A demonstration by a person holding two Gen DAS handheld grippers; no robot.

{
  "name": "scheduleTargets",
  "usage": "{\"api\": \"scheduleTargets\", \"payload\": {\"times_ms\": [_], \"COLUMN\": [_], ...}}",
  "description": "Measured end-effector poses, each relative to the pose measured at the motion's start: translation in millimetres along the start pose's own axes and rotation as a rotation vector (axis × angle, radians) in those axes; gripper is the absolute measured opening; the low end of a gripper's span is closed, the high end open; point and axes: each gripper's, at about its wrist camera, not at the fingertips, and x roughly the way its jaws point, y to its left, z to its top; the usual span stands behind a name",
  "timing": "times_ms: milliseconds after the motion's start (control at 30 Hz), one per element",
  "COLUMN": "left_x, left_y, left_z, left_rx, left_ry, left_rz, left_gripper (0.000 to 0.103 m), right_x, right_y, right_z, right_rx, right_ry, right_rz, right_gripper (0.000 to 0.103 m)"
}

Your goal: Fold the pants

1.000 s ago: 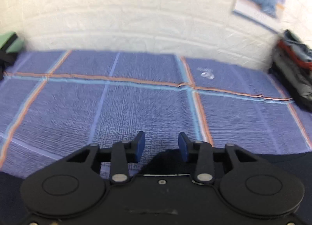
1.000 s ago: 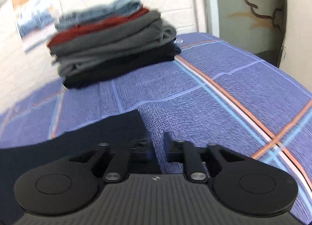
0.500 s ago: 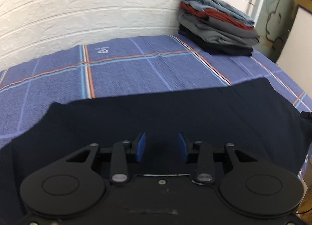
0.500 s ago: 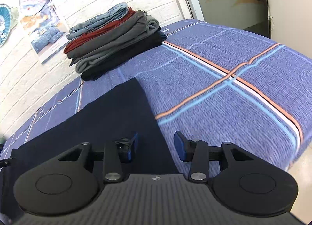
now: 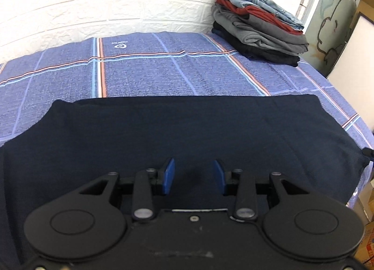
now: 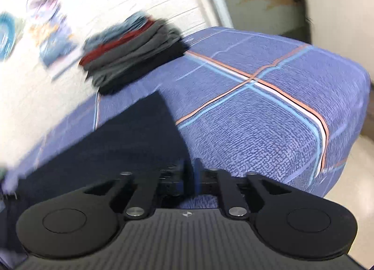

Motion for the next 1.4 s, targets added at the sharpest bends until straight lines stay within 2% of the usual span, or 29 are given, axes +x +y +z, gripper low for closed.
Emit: {"api": "scheduleTargets", "payload": {"times_ms": [33,133,200,333,400,633,700,733,767,833,933,1033,1133,1233,1400], "left_x": [-0.4,2.9,7.2,17.6,22.8,60.0,77.8,85.7,87.5,86.1,76.9,55.6,31.0,4.9,-26.4], "left_y": [-1.0,-8.9,-19.4,-44.8,-58.3,-117.9,-129.1,-132.6,-134.9,-136.0,-118.1,-86.4,-51.5,-18.7,29.9], "left_z": [0.3,3.4,4.8,6.5,6.7,9.9,5.0,0.9,-1.9,-0.7,7.8,11.1,8.2,-1.5,-23.1], "left_rx": [-0.003,-0.005,0.012,0.049,0.077,0.186,0.195,0.199,0.212,0.213,0.127,0.039,-0.057,-0.137,-0.255], "left_ry": [0.001,0.014,0.016,0.031,0.045,0.116,0.161,0.169,0.142,0.142,0.159,0.089,0.022,-0.046,-0.133], "left_rz": [-0.016,-0.083,-0.114,-0.197,-0.233,-0.368,-0.367,-0.365,-0.367,-0.367,-0.371,-0.328,-0.273,-0.225,-0.179], "left_gripper": [0.038,0.038,0.038,0.038,0.036,0.036,0.036,0.037,0.037,0.037,0.041,0.051,0.059,0.060,0.061], "right_x": [0.8,13.0,31.0,59.8,73.5,101.9,103.6,105.1,106.9,106.2,93.4,77.1,64.6,56.7,60.2], "right_y": [-0.8,5.5,5.2,-3.1,-4.6,13.6,17.8,18.6,18.2,15.1,24.8,51.7,98.1,152.5,246.0], "right_z": [1.6,7.7,12.5,26.1,30.1,34.9,34.7,34.3,34.3,34.1,35.8,40.0,41.1,35.1,4.4], "right_rx": [0.007,-0.048,-0.056,0.026,0.066,0.048,0.036,0.029,0.029,0.067,0.081,0.053,-0.070,-0.202,-0.370], "right_ry": [0.000,0.024,0.071,0.139,0.161,0.152,0.149,0.148,0.152,0.146,0.097,0.040,0.019,0.017,0.083], "right_rz": [0.012,0.043,0.083,0.277,0.335,0.362,0.340,0.316,0.297,0.300,0.321,0.393,0.435,0.499,0.605], "right_gripper": [0.076,0.077,0.076,0.076,0.075,0.072,0.056,0.029,0.021,0.016,0.013,0.012,0.012,0.012,0.012]}}
